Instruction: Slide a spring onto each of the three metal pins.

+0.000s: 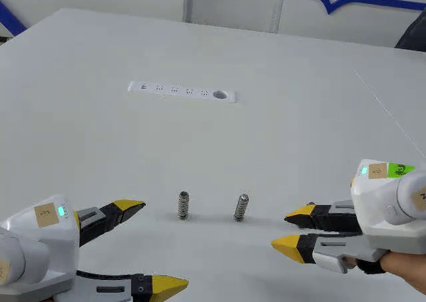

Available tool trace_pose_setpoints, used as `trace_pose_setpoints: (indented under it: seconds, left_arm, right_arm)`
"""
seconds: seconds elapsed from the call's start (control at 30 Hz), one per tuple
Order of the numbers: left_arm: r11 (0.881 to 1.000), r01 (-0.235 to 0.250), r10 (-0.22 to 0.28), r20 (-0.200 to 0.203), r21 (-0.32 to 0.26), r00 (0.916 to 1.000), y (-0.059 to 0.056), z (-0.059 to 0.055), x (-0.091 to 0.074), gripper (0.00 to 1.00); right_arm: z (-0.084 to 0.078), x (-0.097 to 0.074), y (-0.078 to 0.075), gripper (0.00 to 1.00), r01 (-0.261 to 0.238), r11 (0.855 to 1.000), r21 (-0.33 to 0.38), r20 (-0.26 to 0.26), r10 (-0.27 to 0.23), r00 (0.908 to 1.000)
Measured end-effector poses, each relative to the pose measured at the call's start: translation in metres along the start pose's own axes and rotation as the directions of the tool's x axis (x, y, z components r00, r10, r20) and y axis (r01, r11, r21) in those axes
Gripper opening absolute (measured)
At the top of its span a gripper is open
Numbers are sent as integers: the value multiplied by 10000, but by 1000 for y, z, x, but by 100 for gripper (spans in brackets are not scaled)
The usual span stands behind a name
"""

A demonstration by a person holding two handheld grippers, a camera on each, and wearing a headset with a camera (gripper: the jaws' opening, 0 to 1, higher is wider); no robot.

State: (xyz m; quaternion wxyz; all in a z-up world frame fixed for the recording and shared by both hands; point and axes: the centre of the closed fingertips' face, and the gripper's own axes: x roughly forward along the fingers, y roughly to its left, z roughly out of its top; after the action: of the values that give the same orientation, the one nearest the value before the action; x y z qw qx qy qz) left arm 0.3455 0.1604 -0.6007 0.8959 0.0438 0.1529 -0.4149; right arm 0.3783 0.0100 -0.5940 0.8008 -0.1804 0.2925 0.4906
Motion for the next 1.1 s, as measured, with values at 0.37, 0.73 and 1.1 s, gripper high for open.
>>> trace_pose_setpoints:
  seconds: [0.37, 0.73, 1.1]
  left_arm:
    - [10000, 0, 0, -42, -5, 10000, 0, 0, -1, 84]
    - [10000, -19, 19, -69, 23, 10000, -2, 2, 0, 84]
    - [10000, -66, 66, -129, 22, 9999, -2, 2, -2, 84]
  right_arm:
    - [-17, -15, -12, 32, 376, 9985, 410, 195, -384, 9991]
    - [-26, -33, -26, 37, 696, 9961, 549, 545, -726, 9959]
    - [-31, -41, -36, 47, 793, 9964, 298, 1016, -820, 9914]
